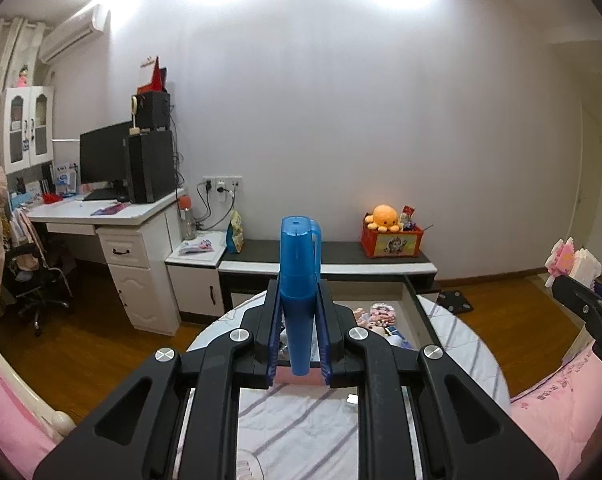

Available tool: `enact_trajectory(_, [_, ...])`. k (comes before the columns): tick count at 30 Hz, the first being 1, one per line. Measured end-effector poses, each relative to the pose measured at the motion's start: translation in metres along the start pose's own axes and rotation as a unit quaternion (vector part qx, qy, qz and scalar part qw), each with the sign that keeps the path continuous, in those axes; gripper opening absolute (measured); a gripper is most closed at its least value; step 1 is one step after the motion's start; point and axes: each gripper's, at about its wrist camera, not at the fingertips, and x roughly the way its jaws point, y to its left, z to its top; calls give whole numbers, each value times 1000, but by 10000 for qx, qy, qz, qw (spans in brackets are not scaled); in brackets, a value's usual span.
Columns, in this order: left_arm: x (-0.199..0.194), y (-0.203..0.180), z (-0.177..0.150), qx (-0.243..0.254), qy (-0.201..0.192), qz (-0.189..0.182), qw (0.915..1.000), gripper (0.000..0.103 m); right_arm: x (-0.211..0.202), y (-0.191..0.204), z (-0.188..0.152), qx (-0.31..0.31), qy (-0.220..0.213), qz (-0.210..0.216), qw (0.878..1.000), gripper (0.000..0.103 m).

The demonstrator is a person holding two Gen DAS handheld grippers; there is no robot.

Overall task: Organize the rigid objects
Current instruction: 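Lift the highlighter with the left tool while the right tool lifts the block figure, then lower both held items into the pink box and open both tools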

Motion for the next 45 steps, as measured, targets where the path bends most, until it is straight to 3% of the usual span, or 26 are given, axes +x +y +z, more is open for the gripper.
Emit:
enact_trajectory(4, [47, 3, 5, 72, 226, 53, 9997, 16, 45, -1, 1, -15, 276, -10, 9996, 39])
enact_trajectory(9, [106, 5, 13, 75, 706, 94, 9974, 16, 117, -5, -2, 8, 956, 69, 9954, 39])
enact_trajectory(17, [182, -5, 18, 133, 1458, -115, 9892, 16, 202, -16, -11, 137, 1866, 175, 9822, 39])
enact_trajectory(26, [257, -14, 0, 190, 2289, -183, 9731, 16, 262, -28, -29, 217, 2558, 67, 9665, 39])
enact_trajectory(32, [279, -20, -6, 176, 2408, -262, 9701, 17, 277, -34, -30, 328, 2696, 104, 9624, 39])
enact_trajectory(33, [281, -20, -6, 190, 2395, -289, 9703, 19, 279, -34, -30, 322, 2711, 130, 9619, 40])
enact_trajectory(34, [283, -21, -6, 234, 2427, -288, 9694, 35, 280, -33, -31, 276, 2738, 137, 9613, 41])
enact_trajectory(35, [285, -21, -7, 258, 2506, -257, 9674, 68, 281, -32, -30, 234, 2777, 125, 9603, 47])
enact_trajectory(37, [286, -19, -9, 210, 2462, -165, 9688, 95, 281, -31, -31, 216, 2789, 90, 9600, 66])
enact_trajectory(38, [286, -18, -8, 202, 2375, -120, 9711, 94, 282, -31, -31, 223, 2769, 90, 9606, 76])
enact_trajectory(39, [287, -15, -7, 215, 2344, -60, 9719, 94, 281, -30, -30, 236, 2728, 93, 9617, 78])
enact_trajectory(45, [286, -8, -10, 176, 2458, 40, 9691, 94, 281, -36, -30, 343, 2758, 40, 9606, 78])
